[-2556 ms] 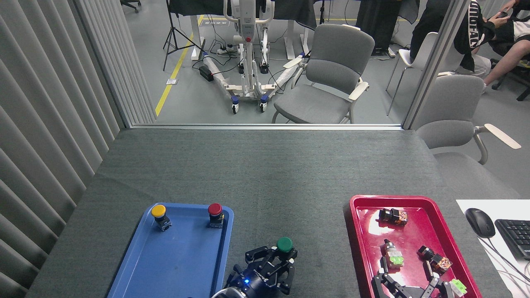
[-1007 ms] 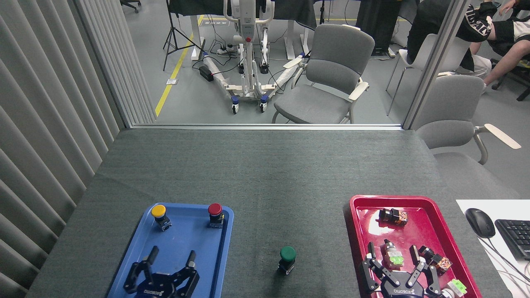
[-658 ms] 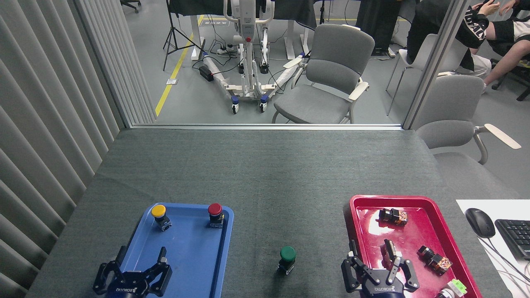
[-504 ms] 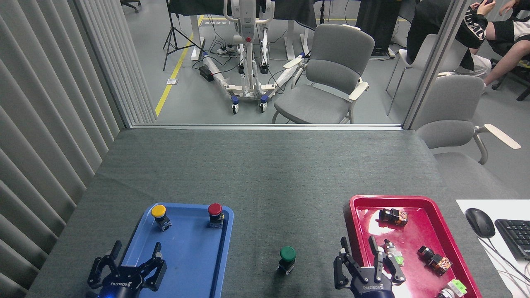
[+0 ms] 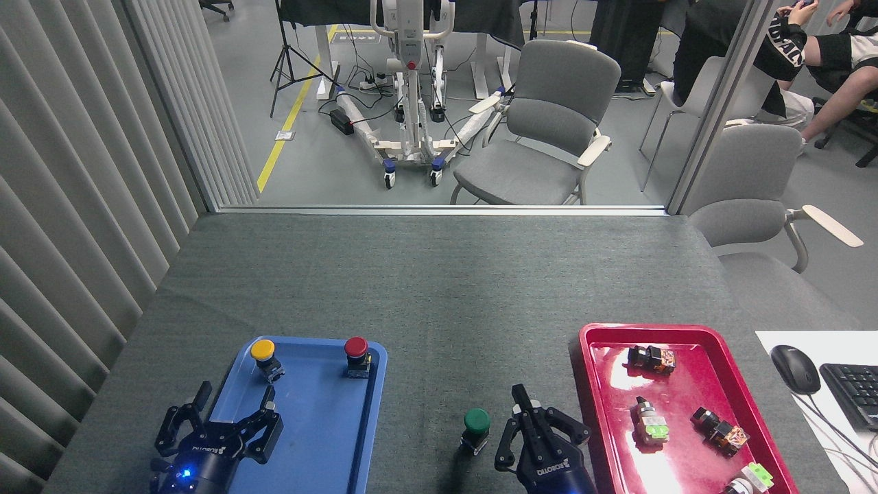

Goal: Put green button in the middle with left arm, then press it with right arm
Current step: 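Move the right hand over the green button, then press down on the green button with the right hand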

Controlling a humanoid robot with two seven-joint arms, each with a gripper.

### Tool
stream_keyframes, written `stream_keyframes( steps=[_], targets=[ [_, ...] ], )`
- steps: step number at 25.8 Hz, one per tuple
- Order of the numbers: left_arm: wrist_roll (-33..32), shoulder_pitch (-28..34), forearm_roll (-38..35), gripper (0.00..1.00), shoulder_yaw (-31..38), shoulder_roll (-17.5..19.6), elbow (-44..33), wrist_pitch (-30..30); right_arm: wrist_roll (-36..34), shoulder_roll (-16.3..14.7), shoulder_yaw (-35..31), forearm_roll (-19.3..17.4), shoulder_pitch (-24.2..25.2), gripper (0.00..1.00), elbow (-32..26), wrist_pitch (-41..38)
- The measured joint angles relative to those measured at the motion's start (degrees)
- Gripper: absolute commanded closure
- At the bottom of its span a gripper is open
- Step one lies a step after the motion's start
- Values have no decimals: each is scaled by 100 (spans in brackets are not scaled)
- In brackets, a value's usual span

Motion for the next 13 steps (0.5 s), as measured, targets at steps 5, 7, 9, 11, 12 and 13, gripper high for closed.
stream_keyframes(
  steps=[5, 7, 9, 11, 12, 13],
  targets=[
    [-33, 79, 1, 0, -19, 38, -19, -14, 134, 19, 162, 162, -128, 100, 233, 5],
    [-33, 87, 3, 0, -17, 45, -10, -19, 194, 29, 176, 176, -197, 100, 332, 13],
    [-35, 97, 5, 0, -13, 48, -8, -52, 238, 46, 180, 179, -281, 100, 447, 27],
    [-35, 139, 10, 0, -3, 49, -19, -68, 264, 72, 190, 189, -358, 100, 591, 27],
    [-34, 155, 13, 0, 1, 49, -29, -86, 272, 80, 191, 203, -395, 100, 677, 28],
    [-34, 173, 16, 0, 4, 50, -35, -90, 277, 87, 197, 226, -430, 100, 761, 30]
  ],
)
